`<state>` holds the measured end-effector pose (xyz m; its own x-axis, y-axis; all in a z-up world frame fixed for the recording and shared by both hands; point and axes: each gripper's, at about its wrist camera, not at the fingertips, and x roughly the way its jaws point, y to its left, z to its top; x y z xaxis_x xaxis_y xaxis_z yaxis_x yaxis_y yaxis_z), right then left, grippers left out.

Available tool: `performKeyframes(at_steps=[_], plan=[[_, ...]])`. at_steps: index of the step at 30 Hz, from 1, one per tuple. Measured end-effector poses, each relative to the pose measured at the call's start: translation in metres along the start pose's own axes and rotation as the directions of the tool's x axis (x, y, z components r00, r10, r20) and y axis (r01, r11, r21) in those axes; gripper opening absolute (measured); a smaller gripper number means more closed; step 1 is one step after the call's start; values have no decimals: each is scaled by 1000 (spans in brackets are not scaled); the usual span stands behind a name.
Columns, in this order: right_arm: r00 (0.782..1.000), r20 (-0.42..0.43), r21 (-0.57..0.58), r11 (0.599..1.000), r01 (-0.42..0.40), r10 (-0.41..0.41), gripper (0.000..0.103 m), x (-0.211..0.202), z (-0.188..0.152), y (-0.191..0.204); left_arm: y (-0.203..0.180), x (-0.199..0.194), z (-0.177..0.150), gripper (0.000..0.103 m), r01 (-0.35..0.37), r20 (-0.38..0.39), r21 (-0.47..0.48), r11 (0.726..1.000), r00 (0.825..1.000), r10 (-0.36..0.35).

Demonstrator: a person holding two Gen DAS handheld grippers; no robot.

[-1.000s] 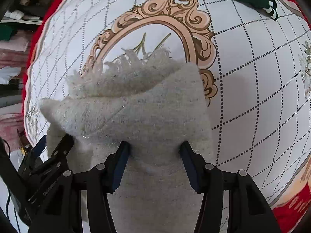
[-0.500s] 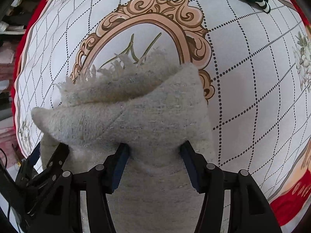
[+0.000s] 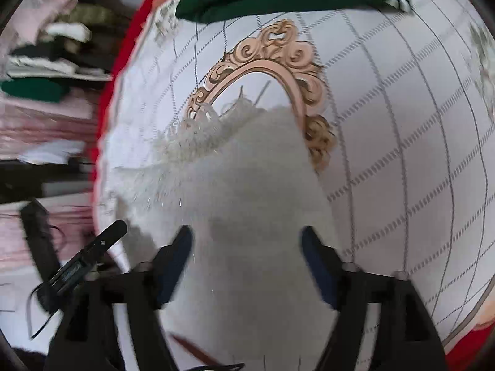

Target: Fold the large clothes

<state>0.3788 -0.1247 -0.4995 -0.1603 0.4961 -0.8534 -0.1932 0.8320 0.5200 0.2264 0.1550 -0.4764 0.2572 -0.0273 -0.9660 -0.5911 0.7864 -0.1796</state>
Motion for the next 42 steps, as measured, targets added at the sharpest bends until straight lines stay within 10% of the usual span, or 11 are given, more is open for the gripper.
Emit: performKeyframes(at_steps=[5,10,13,20,26,31,36,42], plan=[[997,-21,-26,997,-77,76,89,-5,-10,-55,31,1,-28,102,14,-67,-94,995,998,-20],[934,-176,39,950,-310,312,89,54,-7,-98,49,22,-49,102,29,-114,-155,987,992,-47],[881,-239,18,909,-417,409,89,84,1,-88,53,40,-56,102,40,-146,-168,985,987,-65],[865,-266,-23,894,-447,425,89,112,17,-42,59,61,-59,103,31,-152,-150,988,987,-54],[727,-323,2,769,-640,606,76,85,-2,-19,73,57,-57,103,22,-134,-145,989,990,-42],[817,-384,-9,883,-470,431,92,141,-11,-21,81,50,-60,103,70,-121,-159,985,989,-90],[817,-243,64,849,-525,523,74,146,-9,-18,94,-9,-89,102,40,-24,-239,970,999,-47],[815,-166,158,831,-534,555,71,147,-25,-24,125,-22,-141,102,143,18,-453,880,988,-151]])
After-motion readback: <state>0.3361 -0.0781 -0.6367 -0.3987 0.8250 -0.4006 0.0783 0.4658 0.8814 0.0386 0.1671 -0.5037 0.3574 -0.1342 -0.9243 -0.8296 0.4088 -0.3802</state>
